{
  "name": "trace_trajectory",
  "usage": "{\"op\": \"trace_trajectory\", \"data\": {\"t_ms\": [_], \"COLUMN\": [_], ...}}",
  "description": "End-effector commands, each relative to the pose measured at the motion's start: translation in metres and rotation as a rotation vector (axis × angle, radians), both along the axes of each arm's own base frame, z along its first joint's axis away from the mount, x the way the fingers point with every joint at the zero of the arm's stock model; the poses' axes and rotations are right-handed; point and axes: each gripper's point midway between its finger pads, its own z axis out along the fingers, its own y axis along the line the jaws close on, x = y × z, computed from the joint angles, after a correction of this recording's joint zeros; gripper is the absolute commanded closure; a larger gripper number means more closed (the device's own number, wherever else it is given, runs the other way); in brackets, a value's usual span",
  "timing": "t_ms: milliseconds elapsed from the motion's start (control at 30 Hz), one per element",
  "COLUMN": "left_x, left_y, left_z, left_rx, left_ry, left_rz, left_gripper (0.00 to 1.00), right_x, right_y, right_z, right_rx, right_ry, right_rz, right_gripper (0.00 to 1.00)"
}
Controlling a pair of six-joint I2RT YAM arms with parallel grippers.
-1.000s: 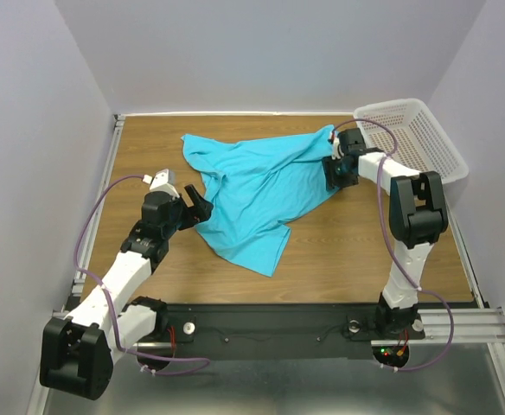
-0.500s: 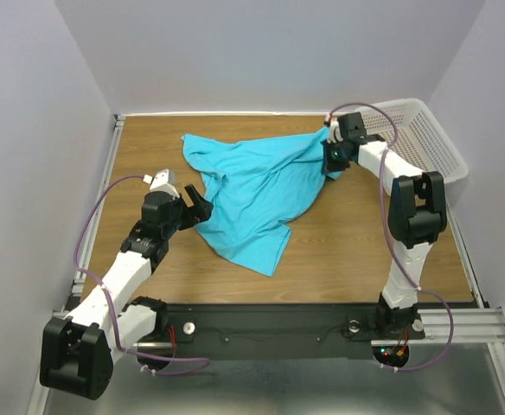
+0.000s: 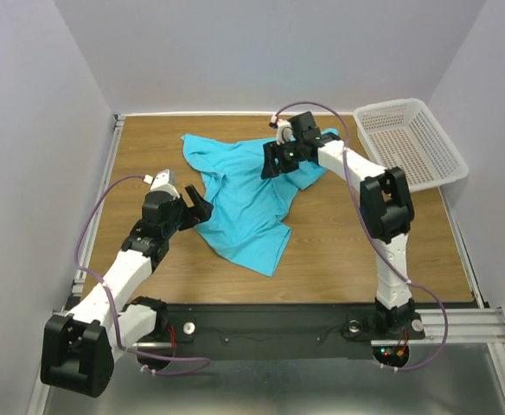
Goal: Fold and stack the t-shirts
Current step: Flatten the tshirt out
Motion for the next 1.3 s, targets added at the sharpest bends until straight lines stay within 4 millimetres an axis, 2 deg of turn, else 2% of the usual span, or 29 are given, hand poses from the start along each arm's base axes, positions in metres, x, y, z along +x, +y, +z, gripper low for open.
{"op": "trace_trajectory", "data": {"t_ms": [0, 33, 67, 100, 133, 167, 267, 400, 467, 767, 933, 1033, 1067, 1100, 1167, 1200, 1267], "left_x": [0.006, 0.006, 0.006, 0.005, 0.006, 0.006, 0.006, 0.005, 0.003, 0.003, 0.001, 0.002, 0.003, 0.003, 0.003, 0.002, 0.002], "left_y": [0.000, 0.000, -0.001, -0.001, -0.002, -0.002, -0.004, -0.004, -0.004, -0.005, -0.004, -0.004, -0.004, -0.004, -0.003, -0.003, -0.002], "left_z": [0.019, 0.021, 0.021, 0.020, 0.021, 0.020, 0.019, 0.018, 0.019, 0.018, 0.017, 0.016, 0.017, 0.017, 0.019, 0.019, 0.018], "left_rx": [0.004, 0.004, 0.005, 0.004, 0.003, 0.001, -0.006, -0.009, -0.016, -0.023, -0.024, -0.021, -0.020, -0.016, -0.009, -0.010, -0.008], "left_ry": [-0.058, -0.059, -0.061, -0.058, -0.061, -0.057, -0.056, -0.056, -0.059, -0.061, -0.057, -0.052, -0.054, -0.054, -0.057, -0.057, -0.056], "left_rz": [-0.016, -0.016, -0.022, -0.022, -0.026, -0.028, -0.033, -0.035, -0.034, -0.034, -0.030, -0.031, -0.030, -0.031, -0.029, -0.030, -0.027], "left_gripper": [0.05, 0.05, 0.05, 0.05, 0.05, 0.05, 0.05, 0.05, 0.05, 0.05, 0.05, 0.06, 0.06, 0.06, 0.05, 0.05, 0.05], "right_x": [0.007, -0.004, -0.004, -0.005, -0.005, -0.006, -0.015, -0.023, -0.022, -0.008, -0.002, 0.005, 0.006, 0.007, 0.005, 0.008, 0.015], "right_y": [-0.052, -0.063, -0.078, -0.088, -0.106, -0.111, -0.126, -0.130, -0.133, -0.114, -0.106, -0.100, -0.098, -0.097, -0.094, -0.095, -0.101], "right_z": [0.046, 0.028, 0.033, 0.029, 0.015, 0.011, -0.010, -0.034, -0.040, -0.059, -0.053, -0.041, -0.035, -0.026, -0.010, 0.006, 0.023], "right_rx": [-0.118, -0.154, -0.188, -0.207, -0.248, -0.244, -0.272, -0.285, -0.289, -0.215, -0.175, -0.137, -0.120, -0.097, -0.043, -0.012, 0.044], "right_ry": [-0.245, -0.213, -0.231, -0.215, -0.178, -0.148, -0.078, 0.012, 0.027, 0.121, 0.121, 0.106, 0.100, 0.096, 0.096, 0.081, 0.082], "right_rz": [0.032, 0.031, -0.006, -0.043, -0.107, -0.144, -0.202, -0.272, -0.290, -0.309, -0.302, -0.288, -0.281, -0.281, -0.265, -0.276, -0.295], "right_gripper": [0.32, 0.33, 0.36, 0.40, 0.49, 0.55, 0.55, 0.51, 0.50, 0.47, 0.51, 0.77, 0.96, 1.00, 0.99, 0.99, 0.99]}}
